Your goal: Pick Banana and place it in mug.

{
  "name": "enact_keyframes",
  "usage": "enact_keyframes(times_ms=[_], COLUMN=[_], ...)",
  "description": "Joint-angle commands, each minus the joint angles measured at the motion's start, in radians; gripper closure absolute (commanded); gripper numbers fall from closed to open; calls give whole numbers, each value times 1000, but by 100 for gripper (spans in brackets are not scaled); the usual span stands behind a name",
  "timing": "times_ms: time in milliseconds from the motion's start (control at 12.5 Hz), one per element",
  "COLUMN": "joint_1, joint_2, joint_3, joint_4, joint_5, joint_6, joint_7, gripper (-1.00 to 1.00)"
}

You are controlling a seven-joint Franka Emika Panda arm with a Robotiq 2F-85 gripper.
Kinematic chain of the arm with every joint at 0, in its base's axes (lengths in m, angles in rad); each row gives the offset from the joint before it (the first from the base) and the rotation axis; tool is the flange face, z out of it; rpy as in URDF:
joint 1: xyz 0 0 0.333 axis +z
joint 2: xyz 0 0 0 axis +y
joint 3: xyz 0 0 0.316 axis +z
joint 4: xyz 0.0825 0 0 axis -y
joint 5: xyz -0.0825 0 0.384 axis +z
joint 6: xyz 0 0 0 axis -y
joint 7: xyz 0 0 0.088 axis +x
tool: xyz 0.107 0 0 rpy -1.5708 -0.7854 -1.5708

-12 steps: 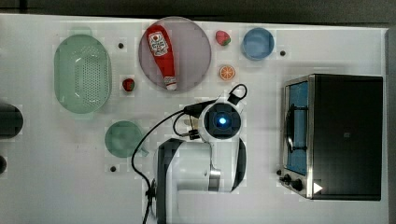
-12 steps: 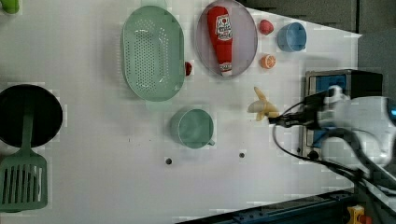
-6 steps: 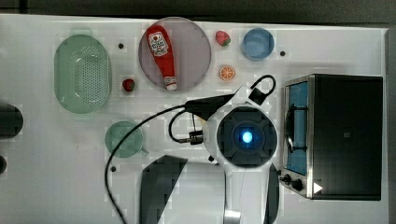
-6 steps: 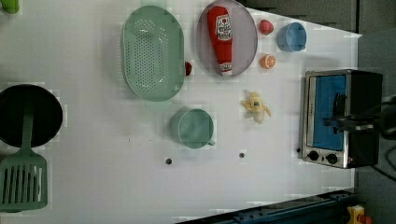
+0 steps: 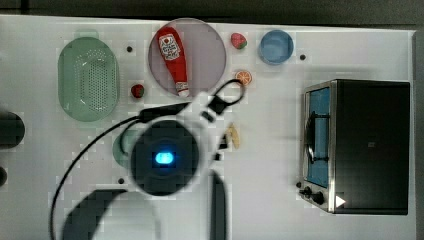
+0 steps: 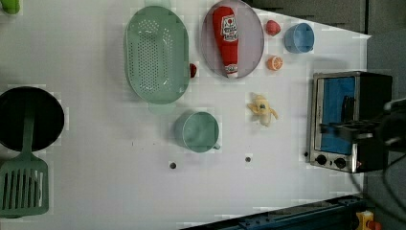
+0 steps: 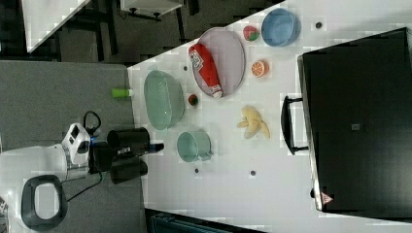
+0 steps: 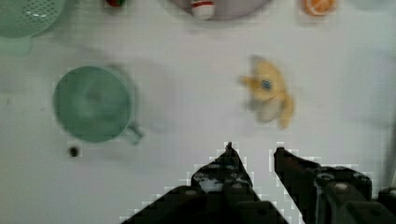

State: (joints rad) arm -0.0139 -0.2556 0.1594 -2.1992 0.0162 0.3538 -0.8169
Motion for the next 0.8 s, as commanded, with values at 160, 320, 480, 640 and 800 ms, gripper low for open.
enact_keyframes(times_ms=[160, 320, 480, 640, 800], joint_1=[55, 58, 59, 59, 60], joint_2=[55, 95, 143, 196, 244], joint_3=[97, 153, 193, 221, 236], joint_4=[-16, -23, -30, -52, -97], joint_5=[33, 33, 33, 33, 33], joint_6=[-4, 24, 85, 179, 300], joint_7=[312, 399, 439, 444, 447], gripper=[37, 37, 37, 37, 37])
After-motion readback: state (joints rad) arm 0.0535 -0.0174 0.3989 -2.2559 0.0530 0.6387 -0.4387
